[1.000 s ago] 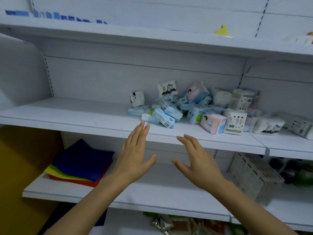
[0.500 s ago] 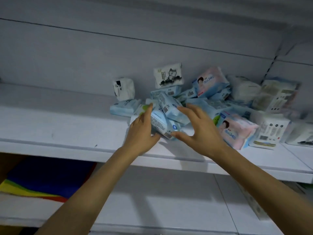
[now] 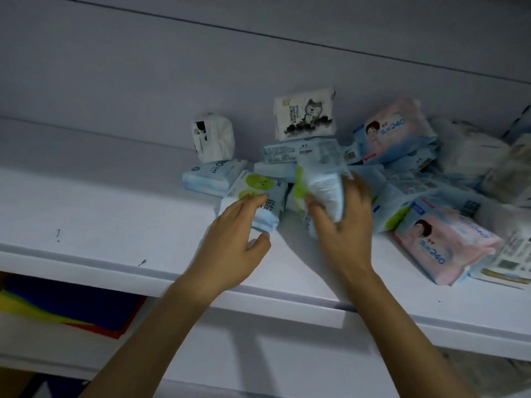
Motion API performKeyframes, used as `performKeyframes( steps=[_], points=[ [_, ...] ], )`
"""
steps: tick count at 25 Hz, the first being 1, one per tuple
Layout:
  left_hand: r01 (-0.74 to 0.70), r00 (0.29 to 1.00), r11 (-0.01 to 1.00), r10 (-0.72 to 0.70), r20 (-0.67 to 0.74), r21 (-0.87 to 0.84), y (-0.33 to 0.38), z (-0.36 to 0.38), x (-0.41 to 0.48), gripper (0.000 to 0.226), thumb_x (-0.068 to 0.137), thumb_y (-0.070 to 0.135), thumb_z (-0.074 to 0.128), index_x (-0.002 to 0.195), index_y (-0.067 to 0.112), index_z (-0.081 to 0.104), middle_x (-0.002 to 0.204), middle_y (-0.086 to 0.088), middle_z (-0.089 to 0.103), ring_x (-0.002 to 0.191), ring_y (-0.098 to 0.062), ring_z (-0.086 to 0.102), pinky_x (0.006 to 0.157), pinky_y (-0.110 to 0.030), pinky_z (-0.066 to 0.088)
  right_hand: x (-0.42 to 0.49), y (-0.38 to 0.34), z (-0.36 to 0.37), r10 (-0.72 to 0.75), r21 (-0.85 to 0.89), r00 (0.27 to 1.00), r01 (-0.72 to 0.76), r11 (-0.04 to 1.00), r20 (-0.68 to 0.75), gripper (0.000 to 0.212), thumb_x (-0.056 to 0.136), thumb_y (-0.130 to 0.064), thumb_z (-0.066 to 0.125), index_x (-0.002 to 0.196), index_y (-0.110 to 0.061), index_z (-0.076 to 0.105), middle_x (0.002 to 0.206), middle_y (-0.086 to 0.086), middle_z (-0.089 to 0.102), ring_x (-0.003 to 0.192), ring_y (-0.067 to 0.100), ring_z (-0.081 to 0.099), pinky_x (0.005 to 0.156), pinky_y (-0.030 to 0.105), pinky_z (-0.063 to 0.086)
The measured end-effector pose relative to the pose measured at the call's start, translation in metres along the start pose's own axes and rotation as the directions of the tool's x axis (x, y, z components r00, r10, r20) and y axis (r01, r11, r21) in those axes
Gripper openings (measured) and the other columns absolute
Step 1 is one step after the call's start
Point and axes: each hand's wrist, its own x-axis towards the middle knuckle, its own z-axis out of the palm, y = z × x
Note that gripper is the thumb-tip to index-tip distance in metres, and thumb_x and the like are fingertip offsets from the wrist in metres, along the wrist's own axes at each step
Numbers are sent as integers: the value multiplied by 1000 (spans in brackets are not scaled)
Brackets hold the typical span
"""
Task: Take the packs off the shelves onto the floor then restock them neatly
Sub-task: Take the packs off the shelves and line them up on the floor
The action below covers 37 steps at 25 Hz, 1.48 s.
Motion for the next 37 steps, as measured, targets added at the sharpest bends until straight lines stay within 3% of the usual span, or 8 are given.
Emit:
performKeyframes(
  steps=[3, 6, 8, 12, 21, 27, 32, 37],
  points=[
    [-5, 998, 1000, 6, -61, 13, 2, -1, 0, 52, 86, 41, 48, 134, 23, 51, 131, 20, 45, 125, -1, 39, 100, -4, 23, 5, -11, -18, 400, 640, 913, -256, 724, -87, 24, 92, -21, 59, 116, -16, 56, 100, -5, 65, 88, 4, 66, 72, 22, 52],
    [-8, 979, 999, 16, -203, 44, 13, -3, -4, 46, 91, 49, 48, 128, 22, 57, 125, 19, 51, 116, 5, 42, 98, -3, 27, 5, -23, -30, 485, 820, 870, -218, 530, -82, 23, 98, -9, 49, 119, -14, 55, 100, -12, 68, 91, -2, 66, 75, 14, 51],
    [132, 954, 964, -186, -234, -230, 34, -5, -8, 49, 88, 56, 57, 128, 29, 53, 124, 20, 57, 114, 6, 50, 100, -16, 37, -1, -29, -34, 476, 871, 874, -304, 385, 95, 23, 92, -21, 61, 114, -17, 62, 102, -9, 71, 98, 4, 66, 81, 21, 53],
    [216, 864, 383, -503, -7, -898, 89, -3, -23, 76, 71, 51, 74, 136, 20, 49, 124, -4, 66, 116, -20, 61, 99, -42, 48, -27, -43, -69, 263, 712, 679, -700, -50, 686, 34, 66, -42, 73, 94, -23, 78, 105, 3, 73, 92, 18, 70, 72, 32, 58],
    [110, 603, 357, -766, -223, -928, 155, -5, -150, 51, 76, 21, 67, 123, 2, 60, 114, -15, 69, 106, -30, 65, 93, -46, 52, -83, -29, -139, -1, 550, 552, -831, -84, 834, 33, 83, -34, 47, 90, -26, 78, 105, 3, 73, 91, 18, 71, 66, 33, 58],
    [14, 393, 371, -856, -336, -929, 176, -31, -261, 82, 62, 34, 88, 132, 9, 54, 122, -15, 65, 111, -31, 64, 89, -52, 53, -138, -46, -125, -17, 449, 455, -872, 192, 890, 43, 78, -28, 61, 119, -15, 63, 108, 7, 72, 96, 23, 69, 79, 37, 59],
    [127, 347, 367, -887, -306, -921, 186, -36, -299, 60, 77, 42, 63, 128, 11, 57, 117, -16, 68, 105, -34, 66, 84, -49, 56, -193, -101, -98, -97, 307, 297, -829, 467, 950, 18, 94, -18, 55, 108, -14, 66, 91, 6, 75, 80, 22, 71, 62, 28, 58],
    [271, 226, 490, -869, -440, -828, 171, -59, -323, 49, 78, 48, 61, 115, 15, 61, 102, -10, 73, 88, -26, 71, 74, -38, 59, -242, -178, -80, -434, 349, 126, -802, 485, 892, 26, 85, -32, 66, 110, -23, 61, 95, 0, 75, 84, 17, 72, 63, 26, 57]
  ],
)
